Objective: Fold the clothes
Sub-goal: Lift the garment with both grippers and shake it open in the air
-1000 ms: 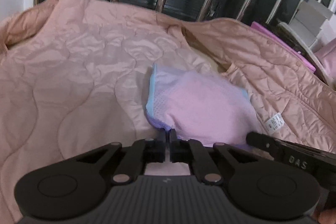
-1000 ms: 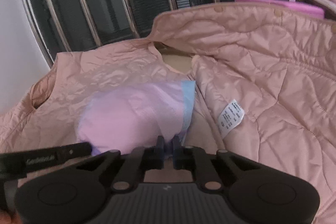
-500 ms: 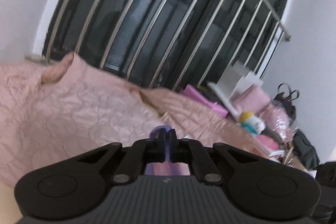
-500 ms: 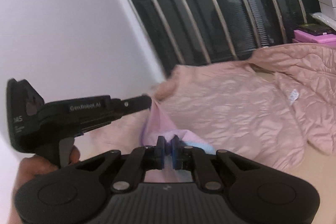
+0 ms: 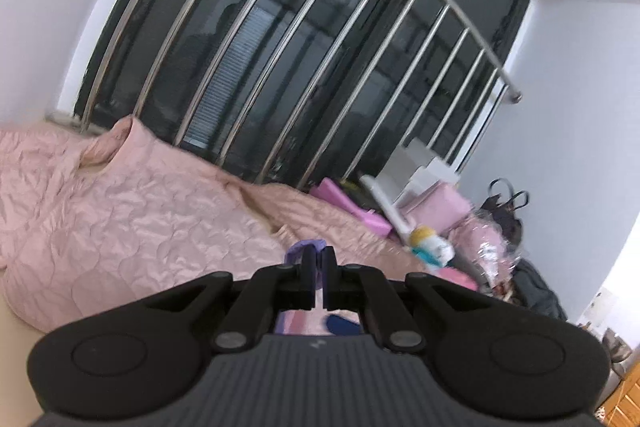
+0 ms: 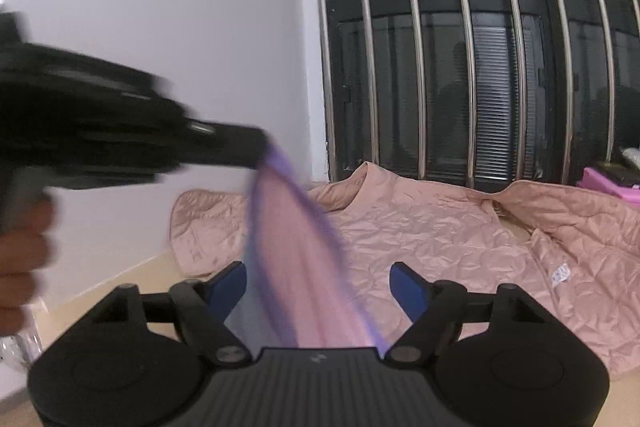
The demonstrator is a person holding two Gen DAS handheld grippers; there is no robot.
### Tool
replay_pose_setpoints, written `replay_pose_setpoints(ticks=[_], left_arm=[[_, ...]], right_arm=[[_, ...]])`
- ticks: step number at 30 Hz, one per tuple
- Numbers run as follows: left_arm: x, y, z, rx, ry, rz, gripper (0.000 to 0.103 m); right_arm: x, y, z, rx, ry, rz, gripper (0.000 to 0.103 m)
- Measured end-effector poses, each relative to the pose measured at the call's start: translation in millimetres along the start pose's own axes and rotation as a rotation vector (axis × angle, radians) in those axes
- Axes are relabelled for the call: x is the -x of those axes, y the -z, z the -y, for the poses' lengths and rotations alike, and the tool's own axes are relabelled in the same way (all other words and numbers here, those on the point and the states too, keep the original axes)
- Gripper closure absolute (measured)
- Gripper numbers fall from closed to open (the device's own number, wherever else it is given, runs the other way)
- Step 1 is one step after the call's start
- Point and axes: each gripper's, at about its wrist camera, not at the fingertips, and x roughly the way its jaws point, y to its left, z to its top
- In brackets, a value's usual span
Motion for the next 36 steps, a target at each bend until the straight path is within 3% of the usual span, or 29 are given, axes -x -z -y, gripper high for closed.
replay_pose_setpoints(ticks=[3,6,9,13,14,15,17,20,21,25,27,29,31,32,33,36], left_arm=[[21,-11,9,-0.034,0.024,0.054,0.101],[33,-24,15,-0.052,0.038,0.099,0.101],[43,-40,23,-0.092,0.016,0.161,0.101],[57,-61,30,-0.118,-0.025,0.274,0.1],[57,-62,30,-0.123,-0.05,0.294,0.094],[57,-61,28,-0.122,-0.071,0.305,0.066],[61,-50,16,-0.074,-0.076,0.267,0.027],[77,-9,-1,-0.048,-0.034,0.249,0.017],[78,9,-4,-0.051,-0.057,0.199,0.016],[61,70,-9,-0.052,-0.065,0.03,0.016],[39,93,-5,-0.065,-0.084,-0.028,0.016],[16,107,2,-0.14,-0.137,-0.055,0.019],[0,110,1,-0.21,-0.259,-0.038,0.042],[-5,110,-3,-0.221,-0.306,-0.03,0.075],[-6,107,-12,-0.188,-0.301,-0.021,0.096],[6,97,-37,-0.113,-0.257,0.035,0.097]], right_arm=[[-13,1,20,-0.121,-0.078,-0.052,0.027],[-13,2,33,-0.3,-0.184,-0.133,0.098],[19,-16,15,-0.251,-0.177,-0.045,0.1],[74,-63,-6,-0.238,-0.333,0.118,0.1],[85,-74,-9,-0.238,-0.356,0.154,0.1],[96,-85,-12,-0.238,-0.38,0.19,0.1],[106,-101,-16,-0.241,-0.37,0.241,0.1],[107,-113,-18,-0.25,-0.332,0.257,0.1],[104,-116,-17,-0.259,-0.333,0.253,0.1],[84,-124,-14,-0.299,-0.341,0.245,0.1],[77,-131,-17,-0.312,-0.362,0.252,0.1],[77,-137,-23,-0.316,-0.39,0.263,0.1],[83,-144,-26,-0.301,-0.382,0.272,0.1],[88,-148,-26,-0.298,-0.376,0.276,0.1],[92,-151,-26,-0.294,-0.369,0.28,0.1],[111,-155,-19,-0.287,-0.357,0.292,0.1]])
